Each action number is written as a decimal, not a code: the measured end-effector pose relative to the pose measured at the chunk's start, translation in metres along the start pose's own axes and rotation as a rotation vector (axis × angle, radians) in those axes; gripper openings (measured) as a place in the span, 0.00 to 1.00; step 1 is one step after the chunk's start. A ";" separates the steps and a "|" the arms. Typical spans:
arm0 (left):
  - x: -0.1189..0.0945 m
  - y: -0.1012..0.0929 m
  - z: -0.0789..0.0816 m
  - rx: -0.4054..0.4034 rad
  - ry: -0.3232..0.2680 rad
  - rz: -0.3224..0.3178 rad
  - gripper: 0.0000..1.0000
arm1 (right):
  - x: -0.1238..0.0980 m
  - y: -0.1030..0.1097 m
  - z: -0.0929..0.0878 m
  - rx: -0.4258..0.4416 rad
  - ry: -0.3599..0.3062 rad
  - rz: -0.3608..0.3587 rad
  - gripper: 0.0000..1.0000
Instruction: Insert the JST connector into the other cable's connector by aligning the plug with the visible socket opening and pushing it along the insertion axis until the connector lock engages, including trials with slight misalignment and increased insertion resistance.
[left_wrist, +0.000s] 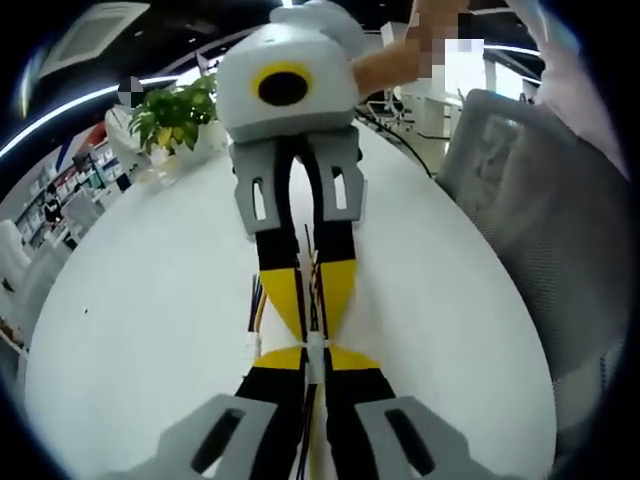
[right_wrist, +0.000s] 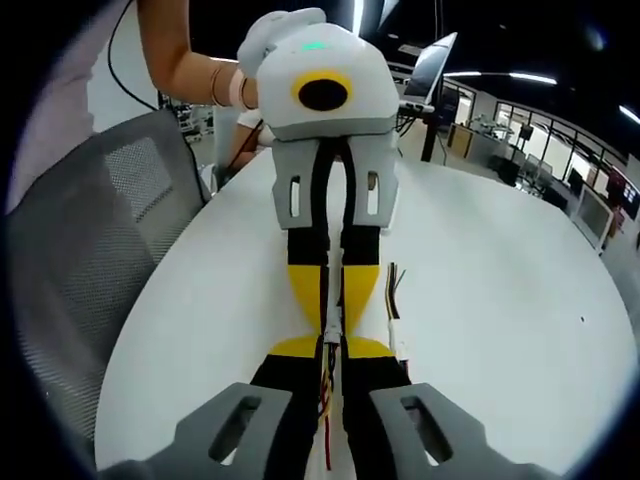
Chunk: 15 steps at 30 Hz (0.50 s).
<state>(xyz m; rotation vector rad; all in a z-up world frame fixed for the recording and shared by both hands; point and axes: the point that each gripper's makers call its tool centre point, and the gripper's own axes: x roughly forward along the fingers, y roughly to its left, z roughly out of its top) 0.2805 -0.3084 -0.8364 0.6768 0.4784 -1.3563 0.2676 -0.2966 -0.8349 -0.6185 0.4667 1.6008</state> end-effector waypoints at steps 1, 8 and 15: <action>0.000 0.001 0.000 -0.004 -0.005 0.005 0.00 | 0.000 -0.001 0.000 0.001 -0.001 0.000 0.03; 0.002 0.003 -0.003 -0.035 -0.027 0.015 0.00 | 0.003 -0.004 -0.005 0.050 -0.031 0.005 0.03; 0.004 0.003 -0.007 -0.058 -0.035 0.019 0.00 | 0.007 -0.005 -0.008 0.056 -0.045 -0.001 0.03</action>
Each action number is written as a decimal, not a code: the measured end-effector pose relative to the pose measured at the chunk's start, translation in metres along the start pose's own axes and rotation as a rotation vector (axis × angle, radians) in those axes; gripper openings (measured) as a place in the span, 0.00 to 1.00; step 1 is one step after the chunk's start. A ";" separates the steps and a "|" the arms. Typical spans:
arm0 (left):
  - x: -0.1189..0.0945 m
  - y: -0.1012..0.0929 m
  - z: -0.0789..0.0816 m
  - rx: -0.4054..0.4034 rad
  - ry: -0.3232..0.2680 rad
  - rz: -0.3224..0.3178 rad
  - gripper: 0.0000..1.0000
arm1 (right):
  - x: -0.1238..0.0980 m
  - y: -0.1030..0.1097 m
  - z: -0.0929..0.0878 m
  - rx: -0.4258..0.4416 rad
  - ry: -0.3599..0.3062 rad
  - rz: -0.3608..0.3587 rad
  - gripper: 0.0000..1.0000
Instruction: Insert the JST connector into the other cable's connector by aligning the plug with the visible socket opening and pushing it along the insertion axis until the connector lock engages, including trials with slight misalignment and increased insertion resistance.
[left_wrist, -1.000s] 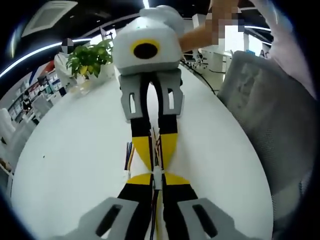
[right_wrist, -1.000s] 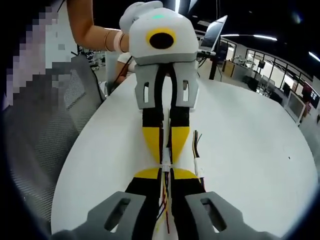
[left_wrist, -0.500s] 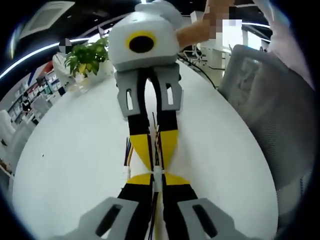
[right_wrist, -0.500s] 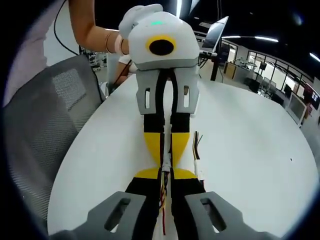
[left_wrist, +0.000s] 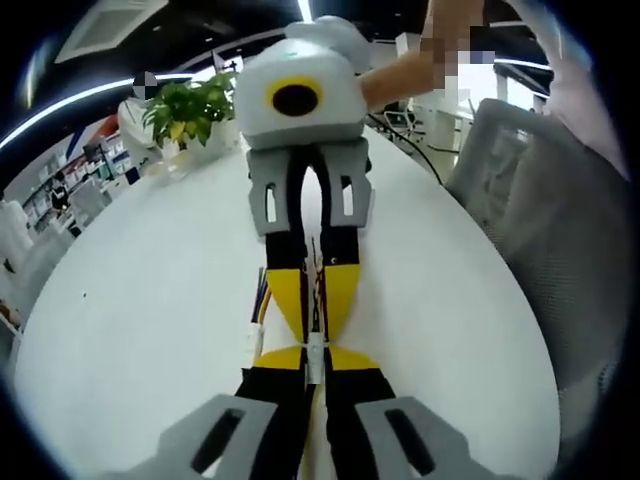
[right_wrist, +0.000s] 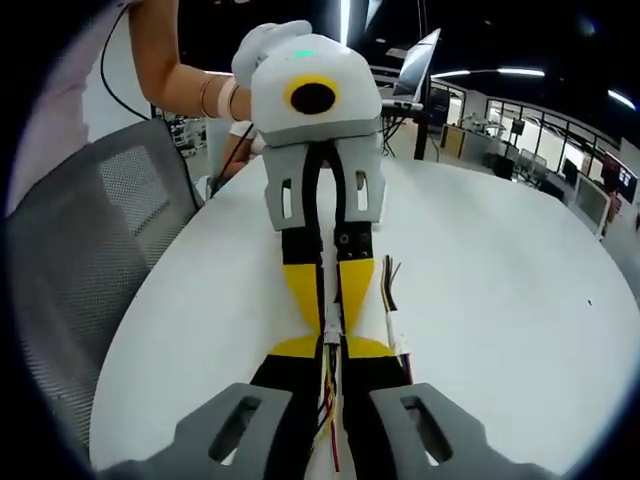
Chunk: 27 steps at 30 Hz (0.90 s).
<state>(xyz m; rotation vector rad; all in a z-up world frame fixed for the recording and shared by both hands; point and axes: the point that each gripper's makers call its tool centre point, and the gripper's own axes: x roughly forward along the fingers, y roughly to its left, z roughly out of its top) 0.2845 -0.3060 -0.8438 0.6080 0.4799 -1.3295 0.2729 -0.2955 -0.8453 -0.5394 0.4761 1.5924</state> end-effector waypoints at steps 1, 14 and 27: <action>0.000 0.000 0.000 -0.002 -0.001 0.000 0.00 | 0.000 0.000 -0.001 0.001 0.000 0.001 0.03; 0.002 0.000 0.000 -0.016 -0.044 0.008 0.00 | -0.001 -0.002 -0.005 0.025 -0.045 -0.015 0.03; 0.002 -0.001 -0.001 -0.074 -0.119 0.017 0.00 | -0.001 -0.002 -0.006 0.052 -0.108 -0.033 0.03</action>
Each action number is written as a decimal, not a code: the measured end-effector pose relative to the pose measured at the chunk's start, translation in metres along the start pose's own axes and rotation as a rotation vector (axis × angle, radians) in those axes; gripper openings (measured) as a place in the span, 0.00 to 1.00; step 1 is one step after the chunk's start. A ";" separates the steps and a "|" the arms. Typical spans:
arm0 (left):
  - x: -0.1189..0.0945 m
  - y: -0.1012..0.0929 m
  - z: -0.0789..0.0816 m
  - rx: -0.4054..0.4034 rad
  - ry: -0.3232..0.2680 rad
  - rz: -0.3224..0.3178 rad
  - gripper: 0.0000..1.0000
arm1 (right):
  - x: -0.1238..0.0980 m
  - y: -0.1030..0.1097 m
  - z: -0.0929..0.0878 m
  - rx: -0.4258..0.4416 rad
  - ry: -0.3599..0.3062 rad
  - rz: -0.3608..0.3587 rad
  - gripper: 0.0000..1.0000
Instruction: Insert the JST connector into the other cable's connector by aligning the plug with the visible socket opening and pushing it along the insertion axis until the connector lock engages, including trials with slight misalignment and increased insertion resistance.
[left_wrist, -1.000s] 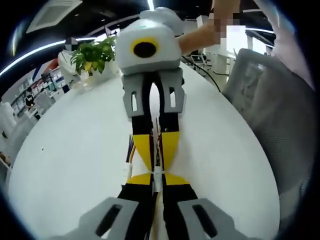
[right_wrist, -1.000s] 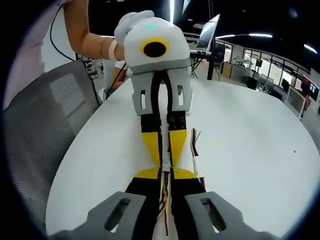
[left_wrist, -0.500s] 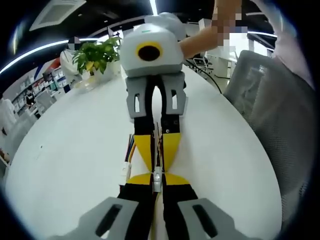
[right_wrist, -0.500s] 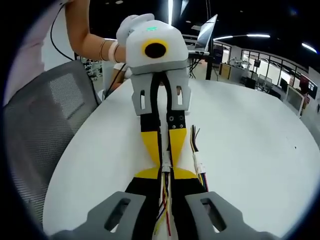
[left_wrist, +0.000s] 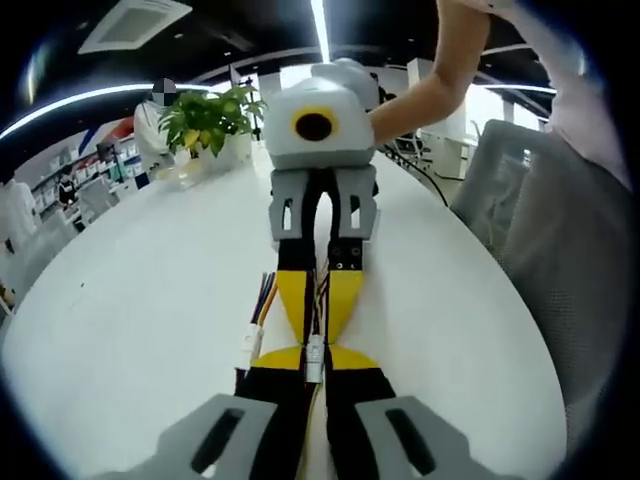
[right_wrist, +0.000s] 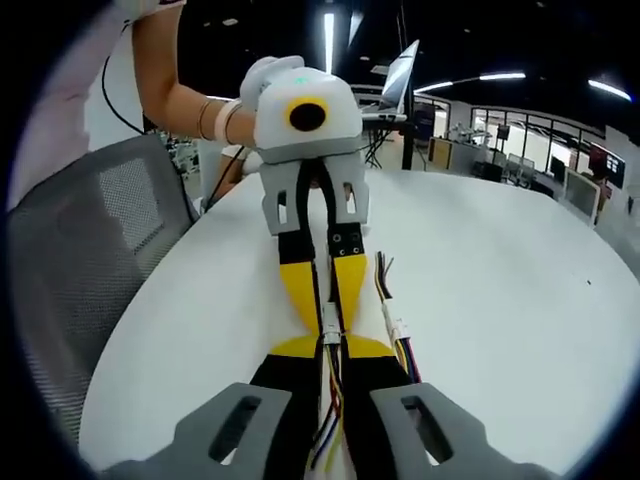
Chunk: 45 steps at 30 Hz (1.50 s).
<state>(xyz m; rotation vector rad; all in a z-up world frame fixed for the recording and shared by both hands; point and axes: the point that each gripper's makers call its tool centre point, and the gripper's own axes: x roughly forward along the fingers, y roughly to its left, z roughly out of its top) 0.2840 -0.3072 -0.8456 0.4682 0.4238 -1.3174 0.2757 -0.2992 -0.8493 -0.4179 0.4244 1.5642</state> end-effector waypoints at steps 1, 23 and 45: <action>0.000 0.000 0.000 0.001 0.000 0.001 0.00 | 0.000 0.000 0.000 -0.003 0.000 -0.002 0.03; 0.002 0.001 0.000 -0.042 0.023 0.030 0.01 | 0.001 0.000 0.000 -0.031 0.022 -0.014 0.04; -0.030 0.012 0.029 -0.058 0.038 0.159 0.16 | -0.024 0.000 0.021 -0.015 0.042 -0.106 0.13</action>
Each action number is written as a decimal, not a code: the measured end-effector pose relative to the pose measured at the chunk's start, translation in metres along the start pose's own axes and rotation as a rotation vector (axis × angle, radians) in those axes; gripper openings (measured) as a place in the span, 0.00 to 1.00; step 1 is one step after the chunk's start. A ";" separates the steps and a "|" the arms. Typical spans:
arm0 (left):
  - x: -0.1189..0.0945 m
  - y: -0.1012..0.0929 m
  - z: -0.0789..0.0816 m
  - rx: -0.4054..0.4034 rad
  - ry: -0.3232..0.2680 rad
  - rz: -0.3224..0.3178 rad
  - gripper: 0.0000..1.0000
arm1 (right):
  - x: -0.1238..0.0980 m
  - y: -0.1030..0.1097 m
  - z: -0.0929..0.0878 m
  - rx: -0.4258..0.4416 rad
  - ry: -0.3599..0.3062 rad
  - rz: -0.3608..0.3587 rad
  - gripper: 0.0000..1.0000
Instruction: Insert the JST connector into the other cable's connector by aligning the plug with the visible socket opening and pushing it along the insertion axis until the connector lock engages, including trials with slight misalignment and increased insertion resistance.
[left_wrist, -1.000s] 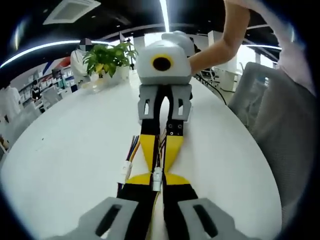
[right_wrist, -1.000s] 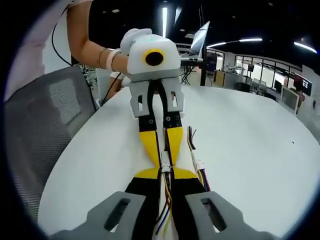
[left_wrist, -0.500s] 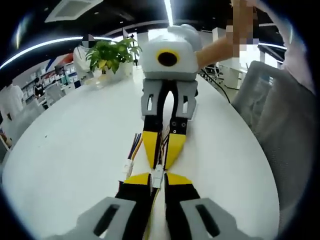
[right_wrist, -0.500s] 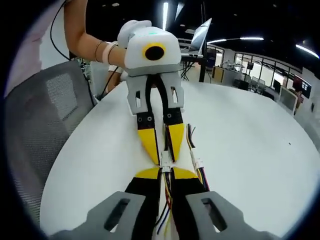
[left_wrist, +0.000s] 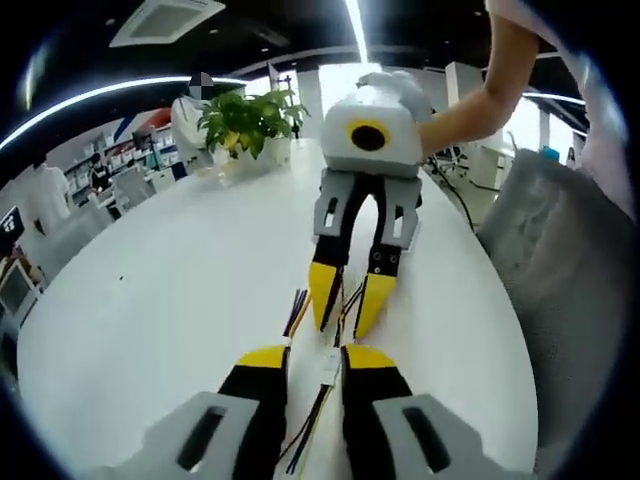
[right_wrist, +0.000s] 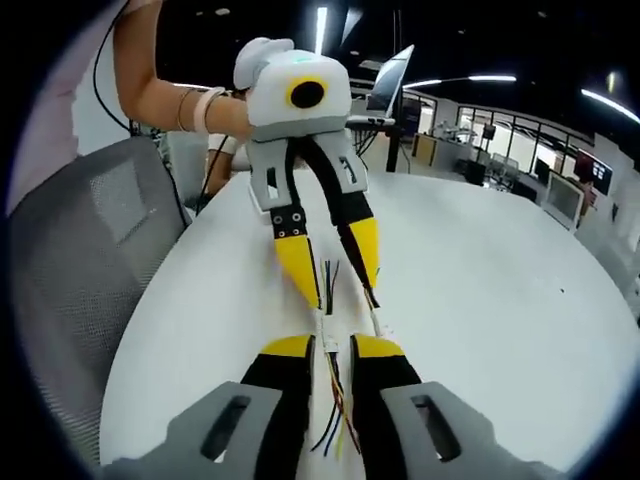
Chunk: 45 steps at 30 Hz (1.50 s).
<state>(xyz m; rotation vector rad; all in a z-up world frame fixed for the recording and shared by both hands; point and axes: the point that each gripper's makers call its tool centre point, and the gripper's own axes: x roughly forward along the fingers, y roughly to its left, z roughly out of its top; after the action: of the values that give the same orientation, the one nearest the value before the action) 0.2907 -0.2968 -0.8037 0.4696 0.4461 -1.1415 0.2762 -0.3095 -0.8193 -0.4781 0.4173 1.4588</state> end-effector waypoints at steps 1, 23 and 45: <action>-0.002 0.000 0.001 0.013 0.005 0.004 0.16 | -0.002 -0.001 0.001 0.006 0.001 -0.011 0.15; -0.043 -0.014 0.035 -0.143 -0.079 0.086 0.36 | -0.051 0.016 0.039 0.076 0.000 -0.174 0.35; -0.085 -0.053 0.029 -0.247 -0.033 0.157 0.50 | -0.096 0.042 0.042 0.192 0.015 -0.350 0.50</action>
<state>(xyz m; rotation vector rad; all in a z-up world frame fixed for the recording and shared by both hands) 0.2143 -0.2681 -0.7391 0.2650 0.5049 -0.9273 0.2263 -0.3648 -0.7338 -0.3859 0.4561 1.0662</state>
